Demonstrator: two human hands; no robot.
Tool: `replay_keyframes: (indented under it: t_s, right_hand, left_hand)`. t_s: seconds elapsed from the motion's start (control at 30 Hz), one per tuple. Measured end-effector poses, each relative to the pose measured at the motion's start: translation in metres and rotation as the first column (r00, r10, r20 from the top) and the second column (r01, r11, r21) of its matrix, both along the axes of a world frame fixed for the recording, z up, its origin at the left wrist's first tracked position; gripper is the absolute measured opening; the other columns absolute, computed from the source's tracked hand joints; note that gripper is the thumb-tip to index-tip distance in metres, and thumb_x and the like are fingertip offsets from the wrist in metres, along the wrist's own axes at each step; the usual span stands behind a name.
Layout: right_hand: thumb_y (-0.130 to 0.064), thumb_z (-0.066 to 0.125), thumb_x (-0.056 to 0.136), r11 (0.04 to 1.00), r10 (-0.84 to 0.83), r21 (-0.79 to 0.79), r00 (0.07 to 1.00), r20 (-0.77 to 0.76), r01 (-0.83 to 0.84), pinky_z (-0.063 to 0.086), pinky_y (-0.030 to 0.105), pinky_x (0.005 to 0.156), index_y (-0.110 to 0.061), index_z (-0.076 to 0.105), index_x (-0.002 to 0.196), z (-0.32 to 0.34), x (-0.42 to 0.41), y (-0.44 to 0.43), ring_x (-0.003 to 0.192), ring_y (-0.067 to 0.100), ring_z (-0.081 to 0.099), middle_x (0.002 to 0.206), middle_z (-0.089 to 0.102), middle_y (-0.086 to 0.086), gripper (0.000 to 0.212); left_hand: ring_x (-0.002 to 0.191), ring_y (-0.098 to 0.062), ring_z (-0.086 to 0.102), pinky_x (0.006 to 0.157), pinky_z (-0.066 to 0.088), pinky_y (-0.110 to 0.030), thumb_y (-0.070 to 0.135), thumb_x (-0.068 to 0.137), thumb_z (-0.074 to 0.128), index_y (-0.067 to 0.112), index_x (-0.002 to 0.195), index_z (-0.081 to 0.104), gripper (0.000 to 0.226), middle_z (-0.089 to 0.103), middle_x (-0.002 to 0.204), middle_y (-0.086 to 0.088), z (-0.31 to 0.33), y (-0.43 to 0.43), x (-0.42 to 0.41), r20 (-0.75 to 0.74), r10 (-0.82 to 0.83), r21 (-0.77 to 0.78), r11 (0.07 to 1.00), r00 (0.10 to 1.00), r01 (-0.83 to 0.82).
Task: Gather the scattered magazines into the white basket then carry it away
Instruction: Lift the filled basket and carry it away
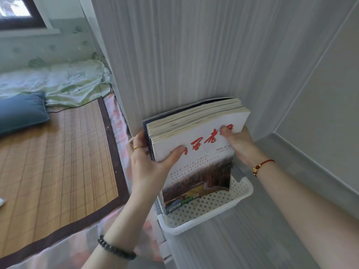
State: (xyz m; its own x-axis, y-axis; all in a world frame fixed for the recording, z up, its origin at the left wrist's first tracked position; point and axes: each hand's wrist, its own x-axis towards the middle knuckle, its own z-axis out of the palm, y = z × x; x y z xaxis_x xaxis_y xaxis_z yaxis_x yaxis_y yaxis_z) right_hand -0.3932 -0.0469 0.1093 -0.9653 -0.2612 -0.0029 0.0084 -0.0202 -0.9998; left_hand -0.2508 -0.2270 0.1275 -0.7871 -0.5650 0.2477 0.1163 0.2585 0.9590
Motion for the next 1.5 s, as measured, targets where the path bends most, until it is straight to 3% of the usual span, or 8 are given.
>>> replay_keyframes:
  t_s: [0.43, 0.6, 0.7, 0.77, 0.93, 1.23, 1.37, 1.5]
  right_hand:
    - [-0.027, 0.074, 0.065, 0.999, -0.007, -0.033, 0.996, -0.093, 0.004, 0.056, 0.023, 0.061, -0.021, 0.061, 0.091, 0.000, -0.006, -0.004, 0.079, 0.008, 0.070, 0.089, 0.070, -0.005, 0.029]
    - [-0.054, 0.061, 0.057, 0.995, 0.080, 0.070, 0.993, -0.088, -0.074, 0.057, 0.026, 0.069, -0.022, 0.057, 0.101, 0.006, -0.007, 0.004, 0.094, 0.016, 0.066, 0.099, 0.068, -0.002, 0.054]
    - [-0.067, 0.038, 0.077, 0.996, 0.040, -0.071, 0.998, -0.055, -0.044, 0.055, 0.032, 0.079, -0.016, 0.056, 0.114, 0.017, -0.009, 0.004, 0.098, 0.018, 0.066, 0.108, 0.066, 0.006, 0.066]
    - [-0.062, 0.033, 0.085, 0.990, -0.062, -0.131, 0.998, -0.025, 0.058, 0.053, 0.030, 0.083, -0.022, 0.056, 0.115, 0.025, -0.011, -0.002, 0.098, 0.014, 0.065, 0.109, 0.066, 0.003, 0.055]
    - [-0.057, 0.034, 0.088, 0.974, -0.217, 0.033, 0.968, -0.123, 0.223, 0.045, 0.011, 0.045, -0.026, 0.049, 0.101, 0.033, -0.007, -0.016, 0.060, -0.006, 0.062, 0.080, 0.061, -0.006, 0.036]
    - [-0.054, 0.025, 0.092, 0.971, -0.021, 0.238, 0.999, -0.028, 0.027, 0.048, 0.013, 0.047, -0.017, 0.055, 0.110, 0.059, 0.002, -0.003, 0.076, 0.008, 0.064, 0.093, 0.066, 0.001, 0.051]
    - [-0.061, 0.015, 0.089, 0.988, -0.079, 0.137, 0.997, 0.016, 0.076, 0.039, 0.025, 0.090, -0.037, 0.052, 0.108, 0.050, 0.022, 0.010, 0.100, 0.005, 0.054, 0.107, 0.060, -0.013, 0.047]
    - [-0.064, 0.015, 0.087, 0.975, -0.174, 0.159, 0.975, 0.136, 0.152, 0.017, 0.052, 0.113, -0.028, 0.021, 0.143, 0.009, 0.042, 0.023, 0.140, 0.023, 0.022, 0.153, 0.024, 0.001, 0.067]
  left_hand:
    - [0.093, -0.002, 0.064, 0.082, 0.057, -0.036, 0.044, 0.044, 0.078, 0.047, 0.099, 0.046, 0.064, 0.064, 0.099, 0.015, -0.004, 0.002, -0.003, -0.138, -0.017, 0.182, 0.982, 0.990, 0.042]
    - [0.104, 0.001, 0.057, 0.093, 0.051, -0.042, 0.039, 0.051, 0.077, 0.039, 0.112, 0.037, 0.073, 0.056, 0.112, 0.014, 0.000, 0.008, -0.007, -0.113, 0.007, 0.040, 0.999, 0.994, -0.003]
    - [0.128, -0.011, 0.036, 0.105, 0.037, -0.047, 0.045, 0.061, 0.077, 0.033, 0.130, 0.023, 0.088, 0.034, 0.135, 0.003, 0.006, 0.008, -0.001, -0.210, 0.111, -0.173, 0.974, 0.971, -0.149]
    - [0.132, -0.016, 0.027, 0.112, 0.027, -0.039, 0.044, 0.075, 0.063, 0.027, 0.132, 0.026, 0.070, 0.027, 0.136, 0.000, 0.014, 0.006, -0.002, -0.285, 0.073, -0.370, 0.911, 0.956, -0.180]
    - [0.118, -0.024, 0.048, 0.104, 0.034, -0.037, 0.020, 0.090, 0.045, 0.007, 0.114, 0.058, 0.031, 0.051, 0.114, 0.006, 0.029, -0.003, -0.008, -0.179, -0.049, -0.580, 0.812, 0.983, -0.065]
    - [0.105, -0.006, 0.046, 0.095, 0.030, -0.016, 0.031, 0.083, 0.059, 0.011, 0.106, 0.066, 0.031, 0.055, 0.109, 0.011, 0.035, -0.022, -0.010, -0.104, -0.074, -0.660, 0.751, 0.992, -0.013]
    - [0.112, -0.004, 0.043, 0.098, 0.032, -0.021, 0.044, 0.080, 0.051, 0.014, 0.123, 0.052, 0.053, 0.050, 0.119, 0.010, 0.033, -0.027, 0.005, -0.030, -0.135, -0.603, 0.793, 0.990, 0.089]
    - [0.129, -0.012, 0.037, 0.107, 0.031, -0.034, 0.047, 0.075, 0.050, 0.018, 0.137, 0.031, 0.071, 0.039, 0.141, 0.001, -0.007, -0.025, 0.043, 0.045, -0.048, -0.308, 0.949, 0.998, 0.059]
